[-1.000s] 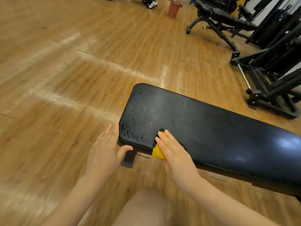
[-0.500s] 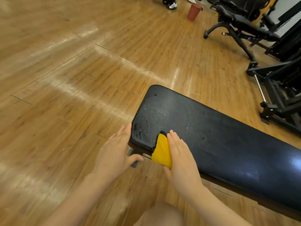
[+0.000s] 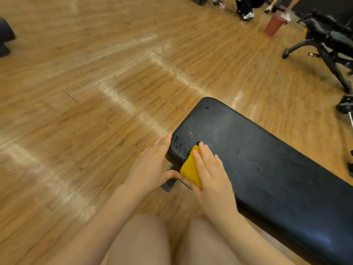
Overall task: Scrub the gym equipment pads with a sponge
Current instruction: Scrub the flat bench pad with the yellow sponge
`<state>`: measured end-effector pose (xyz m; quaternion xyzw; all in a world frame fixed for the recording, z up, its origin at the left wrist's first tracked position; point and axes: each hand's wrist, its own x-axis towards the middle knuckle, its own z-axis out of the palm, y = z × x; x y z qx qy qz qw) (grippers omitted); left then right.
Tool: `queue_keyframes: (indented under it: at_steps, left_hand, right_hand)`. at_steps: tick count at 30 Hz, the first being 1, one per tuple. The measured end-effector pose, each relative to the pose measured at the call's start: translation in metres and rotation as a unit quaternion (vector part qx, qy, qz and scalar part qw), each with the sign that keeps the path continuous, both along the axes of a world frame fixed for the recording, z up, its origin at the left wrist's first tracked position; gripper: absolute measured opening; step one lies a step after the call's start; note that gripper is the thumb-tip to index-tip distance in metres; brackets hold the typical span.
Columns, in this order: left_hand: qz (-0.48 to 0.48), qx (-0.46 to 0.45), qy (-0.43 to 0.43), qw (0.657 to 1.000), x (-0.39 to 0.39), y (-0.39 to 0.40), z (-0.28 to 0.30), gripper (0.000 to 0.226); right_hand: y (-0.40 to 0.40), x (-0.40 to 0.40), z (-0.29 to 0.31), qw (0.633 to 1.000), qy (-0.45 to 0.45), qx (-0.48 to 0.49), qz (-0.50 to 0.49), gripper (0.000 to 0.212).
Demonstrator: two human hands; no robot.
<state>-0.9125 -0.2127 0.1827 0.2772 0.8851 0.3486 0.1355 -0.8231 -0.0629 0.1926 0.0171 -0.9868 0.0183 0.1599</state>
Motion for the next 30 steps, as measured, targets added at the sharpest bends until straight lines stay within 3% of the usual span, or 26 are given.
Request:
queue_keyframes:
  at_steps: [3, 9, 16, 24, 28, 30]
  left_hand:
    - [0.021, 0.011, -0.02, 1.0, 0.001, 0.0, -0.007, 0.118]
    - [0.066, 0.077, -0.043, 0.994, 0.003, 0.004, -0.017, 0.12]
    - [0.114, 0.16, -0.067, 0.978, 0.016, 0.009, -0.025, 0.106]
    - [0.096, 0.225, -0.087, 0.966, 0.016, 0.013, -0.035, 0.114]
    - [0.128, 0.275, -0.081, 0.95, 0.008, 0.019, -0.039, 0.101]
    - [0.129, 0.291, -0.091, 0.944, 0.006, 0.02, -0.043, 0.102]
  right_hand:
    - [0.006, -0.001, -0.002, 0.999, 0.003, -0.015, 0.045, 0.085]
    - [-0.004, -0.011, 0.006, 0.999, 0.014, 0.007, 0.033, 0.083]
    - [-0.015, -0.019, 0.007, 0.999, -0.03, 0.011, 0.025, 0.088]
    - [0.008, -0.049, 0.056, 0.984, -0.057, -0.165, 0.028, 0.058]
    - [0.008, -0.09, 0.056, 0.973, -0.162, -0.16, 0.025, 0.055]
    - [0.009, -0.082, 0.049, 0.975, -0.16, -0.145, 0.047, 0.055]
